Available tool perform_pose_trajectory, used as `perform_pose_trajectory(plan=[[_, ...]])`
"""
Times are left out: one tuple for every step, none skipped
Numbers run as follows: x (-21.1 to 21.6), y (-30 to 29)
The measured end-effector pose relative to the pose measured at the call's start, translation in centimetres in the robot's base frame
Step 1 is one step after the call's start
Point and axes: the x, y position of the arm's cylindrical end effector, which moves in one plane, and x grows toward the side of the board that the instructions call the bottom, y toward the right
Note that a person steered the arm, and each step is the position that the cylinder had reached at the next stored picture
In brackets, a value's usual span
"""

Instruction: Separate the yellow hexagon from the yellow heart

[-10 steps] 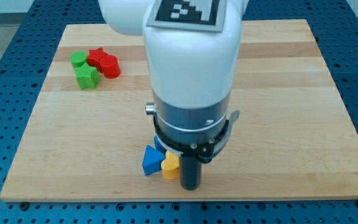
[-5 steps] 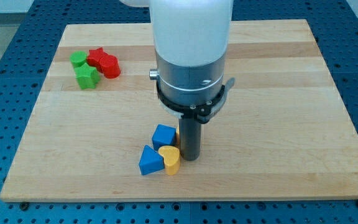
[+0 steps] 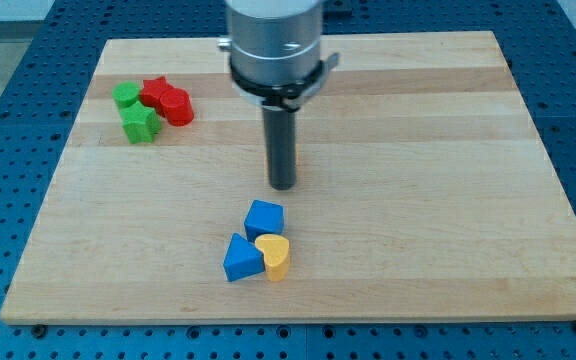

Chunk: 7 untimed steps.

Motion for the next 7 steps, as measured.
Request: perform_pose_trajectory(plan=[[-0.1, -2.3], [-1.0, -2.3], [-3.0, -2.3], [-4.2, -2.3], [-4.0, -2.6], [-0.6, -3.5], [-0.7, -3.5]])
